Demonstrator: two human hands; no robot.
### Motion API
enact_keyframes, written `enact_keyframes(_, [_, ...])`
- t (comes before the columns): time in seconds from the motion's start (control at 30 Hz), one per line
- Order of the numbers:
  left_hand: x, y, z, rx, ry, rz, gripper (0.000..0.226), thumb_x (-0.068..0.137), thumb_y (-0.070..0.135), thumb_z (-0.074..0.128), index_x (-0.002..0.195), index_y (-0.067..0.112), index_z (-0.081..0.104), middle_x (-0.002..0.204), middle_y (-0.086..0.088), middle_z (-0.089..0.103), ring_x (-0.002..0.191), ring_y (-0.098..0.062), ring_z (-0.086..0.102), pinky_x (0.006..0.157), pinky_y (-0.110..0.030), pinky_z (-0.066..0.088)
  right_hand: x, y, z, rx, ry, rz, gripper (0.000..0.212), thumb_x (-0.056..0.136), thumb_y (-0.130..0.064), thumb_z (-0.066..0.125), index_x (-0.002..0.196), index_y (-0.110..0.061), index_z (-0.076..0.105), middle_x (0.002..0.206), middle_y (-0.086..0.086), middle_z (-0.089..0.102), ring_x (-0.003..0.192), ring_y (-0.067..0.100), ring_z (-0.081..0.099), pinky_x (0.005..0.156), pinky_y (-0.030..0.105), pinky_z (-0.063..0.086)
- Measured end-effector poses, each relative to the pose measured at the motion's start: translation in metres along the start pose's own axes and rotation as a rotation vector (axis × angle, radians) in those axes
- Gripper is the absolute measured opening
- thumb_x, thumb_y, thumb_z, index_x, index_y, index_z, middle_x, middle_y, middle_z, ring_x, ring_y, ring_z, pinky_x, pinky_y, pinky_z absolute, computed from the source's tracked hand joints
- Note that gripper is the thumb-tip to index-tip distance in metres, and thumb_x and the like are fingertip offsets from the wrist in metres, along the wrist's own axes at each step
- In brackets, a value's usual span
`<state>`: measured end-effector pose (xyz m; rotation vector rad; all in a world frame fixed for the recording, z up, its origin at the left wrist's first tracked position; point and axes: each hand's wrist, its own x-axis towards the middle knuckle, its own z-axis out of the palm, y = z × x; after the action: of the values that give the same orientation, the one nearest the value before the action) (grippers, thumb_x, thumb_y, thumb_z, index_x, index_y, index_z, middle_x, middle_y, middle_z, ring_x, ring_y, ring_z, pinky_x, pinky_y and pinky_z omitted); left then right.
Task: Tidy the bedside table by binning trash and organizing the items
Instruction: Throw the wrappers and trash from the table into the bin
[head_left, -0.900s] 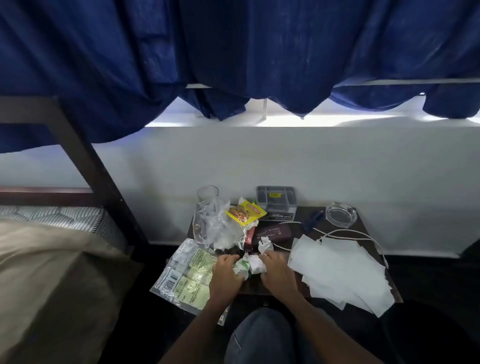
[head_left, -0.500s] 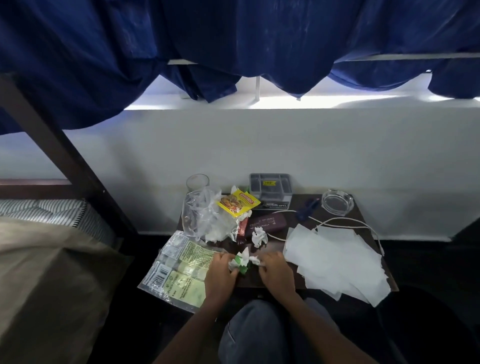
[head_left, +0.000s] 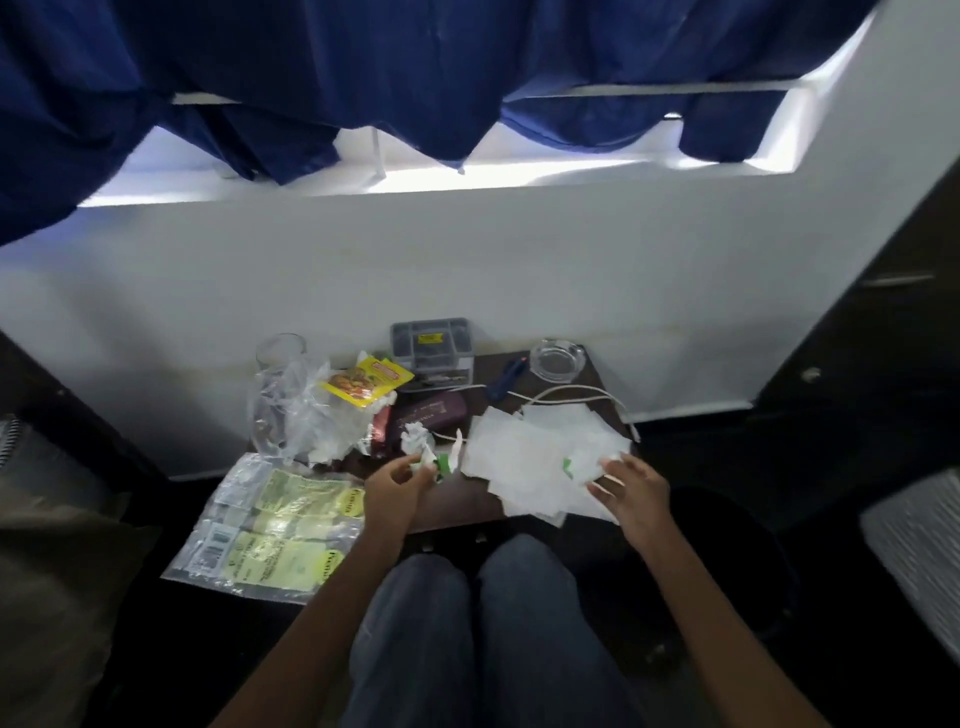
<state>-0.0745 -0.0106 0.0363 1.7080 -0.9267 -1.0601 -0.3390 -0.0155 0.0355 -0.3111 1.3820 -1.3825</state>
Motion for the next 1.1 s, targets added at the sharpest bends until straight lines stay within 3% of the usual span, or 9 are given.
enact_keyframes(0.07, [-0.011,0.007,0.021,-0.115,-0.076,-0.051,0.027,0.084,0.008,0.066,0.111,0.001,0.065,0.075,-0.002,0.069,0.068,-0.013,0.060,0.059,-0.016,0.049,0.007,-0.016,-0.044,0.042,0.200,-0.034,0.017,0.088,0.005,0.052,0.079,-0.010,0.052,0.082,0.014,0.057,0.061,0.018,0.061,0.047,0.024,0.054])
enact_keyframes(0.17, [-0.027,0.016,0.052,-0.246,-0.240,-0.146,0.025,0.087,0.008,0.063,0.111,0.001,0.062,0.083,-0.004,0.070,0.075,-0.015,0.065,0.068,-0.022,0.054,0.021,-0.030,-0.108,0.046,0.404,-0.083,0.021,0.088,0.002,0.053,0.108,0.001,0.057,0.106,0.021,0.058,0.096,0.032,0.062,0.073,0.034,0.051])
enact_keyframes(0.37, [-0.051,0.030,0.094,-0.208,-0.395,-0.173,0.025,0.090,0.017,0.060,0.113,0.009,0.059,0.100,-0.008,0.069,0.092,-0.018,0.067,0.081,-0.027,0.051,0.030,-0.036,-0.167,-0.298,0.445,0.185,0.041,0.088,-0.010,0.060,0.124,0.006,0.047,0.131,0.025,0.048,0.116,0.041,0.051,0.088,0.046,0.047])
enact_keyframes(0.47, [-0.059,0.040,0.109,-0.176,-0.428,-0.163,0.021,0.091,0.016,0.058,0.111,0.007,0.059,0.096,-0.010,0.070,0.091,-0.019,0.067,0.084,-0.029,0.051,0.023,-0.049,-0.160,-0.392,0.241,0.220,0.032,0.091,-0.007,0.055,0.120,0.008,0.052,0.123,0.024,0.056,0.110,0.039,0.056,0.084,0.042,0.048])
enact_keyframes(0.57, [-0.065,0.047,0.123,-0.127,-0.453,-0.143,0.017,0.092,0.016,0.057,0.105,0.006,0.061,0.086,-0.006,0.069,0.076,-0.011,0.068,0.073,-0.022,0.053,0.002,-0.063,-0.131,-0.420,-0.076,0.107,0.031,0.092,-0.008,0.053,0.121,0.002,0.056,0.099,0.016,0.067,0.089,0.030,0.064,0.076,0.033,0.053])
enact_keyframes(0.73, [-0.077,0.055,0.147,0.018,-0.497,-0.074,0.012,0.094,0.018,0.054,0.096,0.010,0.063,0.079,-0.004,0.068,0.063,-0.002,0.065,0.056,-0.013,0.050,-0.033,-0.067,-0.072,-0.519,-0.491,-0.041,0.045,0.082,-0.006,0.068,0.124,-0.016,0.056,0.106,0.005,0.066,0.088,0.023,0.067,0.074,0.031,0.056])
enact_keyframes(0.83, [-0.086,0.061,0.161,0.099,-0.518,-0.048,0.017,0.093,0.015,0.053,0.083,0.009,0.065,0.070,-0.001,0.063,0.065,-0.009,0.060,0.057,-0.017,0.049,-0.033,-0.052,-0.054,-0.649,-0.461,-0.233,0.046,0.077,0.000,0.070,0.120,-0.014,0.061,0.100,-0.006,0.063,0.074,0.008,0.062,0.066,0.023,0.055])
enact_keyframes(0.93, [-0.094,0.066,0.173,0.162,-0.582,-0.123,0.020,0.091,0.014,0.051,0.075,0.009,0.061,0.072,-0.004,0.062,0.063,-0.009,0.060,0.053,-0.017,0.048,-0.025,-0.034,-0.058,-0.762,-0.270,-0.488,0.028,0.074,0.007,0.067,0.100,-0.003,0.070,0.092,0.005,0.066,0.063,-0.002,0.059,0.060,0.015,0.048])
enact_keyframes(1.1, [-0.107,0.076,0.181,0.225,-0.769,-0.194,0.033,0.096,0.028,0.047,0.121,0.007,0.053,0.111,-0.006,0.056,0.084,-0.018,0.064,0.069,-0.024,0.051,-0.010,-0.034,-0.093,-0.697,0.008,-0.451,0.023,0.076,0.012,0.055,0.078,-0.008,0.068,0.079,0.009,0.064,0.064,0.017,0.060,0.058,0.027,0.054])
